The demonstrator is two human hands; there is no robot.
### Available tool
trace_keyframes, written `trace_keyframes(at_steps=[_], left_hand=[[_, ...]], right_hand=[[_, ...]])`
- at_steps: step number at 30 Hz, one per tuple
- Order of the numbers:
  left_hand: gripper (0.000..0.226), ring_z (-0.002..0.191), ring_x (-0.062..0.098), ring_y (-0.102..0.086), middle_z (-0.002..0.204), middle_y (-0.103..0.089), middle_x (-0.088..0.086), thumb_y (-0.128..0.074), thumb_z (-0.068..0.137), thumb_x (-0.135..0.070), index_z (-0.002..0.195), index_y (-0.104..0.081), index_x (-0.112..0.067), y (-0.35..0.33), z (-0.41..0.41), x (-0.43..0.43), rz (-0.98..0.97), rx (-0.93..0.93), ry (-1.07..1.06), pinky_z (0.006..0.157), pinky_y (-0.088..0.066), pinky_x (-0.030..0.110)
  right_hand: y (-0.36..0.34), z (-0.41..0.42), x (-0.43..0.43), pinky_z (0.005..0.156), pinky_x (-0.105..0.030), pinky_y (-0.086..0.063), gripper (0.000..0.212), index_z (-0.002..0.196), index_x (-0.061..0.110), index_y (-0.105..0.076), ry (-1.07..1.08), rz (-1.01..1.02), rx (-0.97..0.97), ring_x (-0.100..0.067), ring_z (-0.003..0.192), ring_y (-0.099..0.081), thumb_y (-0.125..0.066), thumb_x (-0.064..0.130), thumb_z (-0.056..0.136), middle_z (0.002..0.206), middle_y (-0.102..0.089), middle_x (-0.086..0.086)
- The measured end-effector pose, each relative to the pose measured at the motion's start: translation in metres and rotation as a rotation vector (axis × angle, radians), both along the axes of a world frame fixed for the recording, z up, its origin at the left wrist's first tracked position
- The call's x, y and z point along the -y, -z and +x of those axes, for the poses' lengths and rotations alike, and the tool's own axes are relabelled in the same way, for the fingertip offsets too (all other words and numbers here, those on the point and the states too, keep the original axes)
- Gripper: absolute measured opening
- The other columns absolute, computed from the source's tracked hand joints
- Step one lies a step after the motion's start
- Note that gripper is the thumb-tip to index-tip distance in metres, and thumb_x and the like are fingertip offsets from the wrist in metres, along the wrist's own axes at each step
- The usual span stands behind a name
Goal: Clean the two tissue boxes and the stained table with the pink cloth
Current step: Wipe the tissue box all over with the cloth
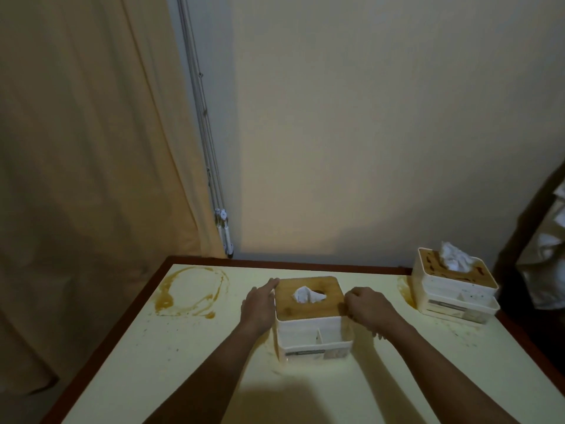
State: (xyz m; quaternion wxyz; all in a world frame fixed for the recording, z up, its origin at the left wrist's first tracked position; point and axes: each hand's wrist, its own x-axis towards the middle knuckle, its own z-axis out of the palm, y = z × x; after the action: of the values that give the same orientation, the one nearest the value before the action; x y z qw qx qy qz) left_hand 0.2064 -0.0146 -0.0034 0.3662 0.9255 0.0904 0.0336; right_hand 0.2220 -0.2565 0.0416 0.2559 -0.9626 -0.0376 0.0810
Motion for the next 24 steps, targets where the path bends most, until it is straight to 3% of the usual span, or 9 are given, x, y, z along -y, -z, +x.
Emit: trace_keyframes(at_steps=[2,5,10,12,14,16,18,21,24], left_hand=[[0.043,0.141,0.03,-0.036,0.151,-0.043,0.006,-0.035,0.105,-0.018,0.147,-0.041,-0.027,-0.003,0.006,0.001,0.015,-0.02,0.002,0.113,-0.035,0.049],[0.047,0.136,0.029,-0.042,0.146,-0.049,0.008,-0.033,0.104,-0.012,0.146,-0.042,-0.03,-0.008,0.015,-0.001,0.014,-0.016,-0.011,0.112,-0.035,0.05],[0.037,0.13,0.023,-0.048,0.142,-0.054,-0.001,-0.051,0.099,-0.024,0.136,-0.052,-0.029,-0.021,0.016,-0.003,-0.154,0.035,-0.081,0.112,-0.034,0.049],[0.03,0.123,0.017,-0.053,0.134,-0.059,-0.004,-0.056,0.097,-0.023,0.127,-0.059,-0.026,-0.031,0.008,-0.002,-0.202,0.113,-0.076,0.107,-0.042,0.039],[0.023,0.109,0.01,-0.057,0.121,-0.064,-0.006,-0.058,0.097,-0.022,0.118,-0.065,-0.024,-0.048,-0.003,-0.001,-0.29,0.185,-0.063,0.089,-0.047,0.021],[0.016,0.098,0.004,-0.059,0.108,-0.066,-0.011,-0.059,0.096,-0.023,0.108,-0.069,-0.025,-0.069,-0.02,0.003,-0.396,0.218,-0.027,0.073,-0.043,0.011],[0.013,0.097,0.006,-0.063,0.102,-0.069,-0.012,-0.061,0.094,-0.029,0.102,-0.071,-0.029,-0.09,-0.038,0.009,-0.456,0.233,0.03,0.073,-0.044,0.016],[0.013,0.094,0.007,-0.066,0.098,-0.072,-0.01,-0.062,0.093,-0.035,0.101,-0.071,-0.03,-0.118,-0.068,0.017,-0.483,0.231,0.121,0.069,-0.046,0.015],[0.02,0.089,0.004,-0.065,0.094,-0.07,-0.009,-0.068,0.089,-0.039,0.106,-0.069,-0.029,-0.139,-0.097,0.02,-0.438,0.278,0.202,0.067,-0.045,0.008]], right_hand=[[-0.001,-0.003,0.002,0.063,-0.03,-0.045,0.03,0.08,0.015,-0.061,0.002,0.064,-0.019,-0.018,0.074,-0.059,-0.041,0.024,0.1,0.089,-0.064,-0.004],[-0.004,-0.01,0.006,0.053,-0.027,-0.044,0.031,0.085,0.008,-0.065,0.08,0.328,-0.089,-0.021,0.062,-0.057,-0.041,0.022,0.099,0.078,-0.066,-0.008],[-0.012,-0.016,0.018,0.05,-0.027,-0.04,0.033,0.083,0.006,-0.066,0.216,0.666,-0.188,-0.023,0.056,-0.049,-0.039,0.018,0.099,0.071,-0.056,-0.019],[-0.019,-0.016,0.022,0.049,-0.027,-0.041,0.033,0.09,-0.001,-0.069,0.279,0.859,-0.228,-0.023,0.055,-0.05,-0.04,0.014,0.095,0.073,-0.056,-0.019],[-0.031,-0.02,0.022,0.049,-0.028,-0.045,0.032,0.097,0.003,-0.071,0.295,1.041,-0.243,-0.02,0.057,-0.055,-0.046,0.022,0.097,0.074,-0.06,-0.016],[-0.05,-0.029,0.015,0.047,-0.028,-0.042,0.031,0.098,0.005,-0.072,0.214,1.144,-0.221,-0.018,0.056,-0.053,-0.057,0.032,0.099,0.074,-0.06,-0.012],[-0.072,-0.041,0.003,0.044,-0.025,-0.036,0.025,0.111,0.01,-0.072,0.113,1.172,-0.178,-0.016,0.053,-0.047,-0.062,0.029,0.097,0.076,-0.056,-0.01],[-0.097,-0.061,-0.015,0.043,-0.023,-0.033,0.035,0.128,0.018,-0.063,-0.028,1.233,-0.194,-0.017,0.051,-0.041,-0.04,0.016,0.102,0.071,-0.053,-0.01],[-0.116,-0.089,-0.027,0.046,-0.028,-0.041,0.044,0.108,0.015,-0.075,-0.136,1.259,-0.268,-0.021,0.057,-0.046,-0.032,0.02,0.103,0.075,-0.054,-0.015]])
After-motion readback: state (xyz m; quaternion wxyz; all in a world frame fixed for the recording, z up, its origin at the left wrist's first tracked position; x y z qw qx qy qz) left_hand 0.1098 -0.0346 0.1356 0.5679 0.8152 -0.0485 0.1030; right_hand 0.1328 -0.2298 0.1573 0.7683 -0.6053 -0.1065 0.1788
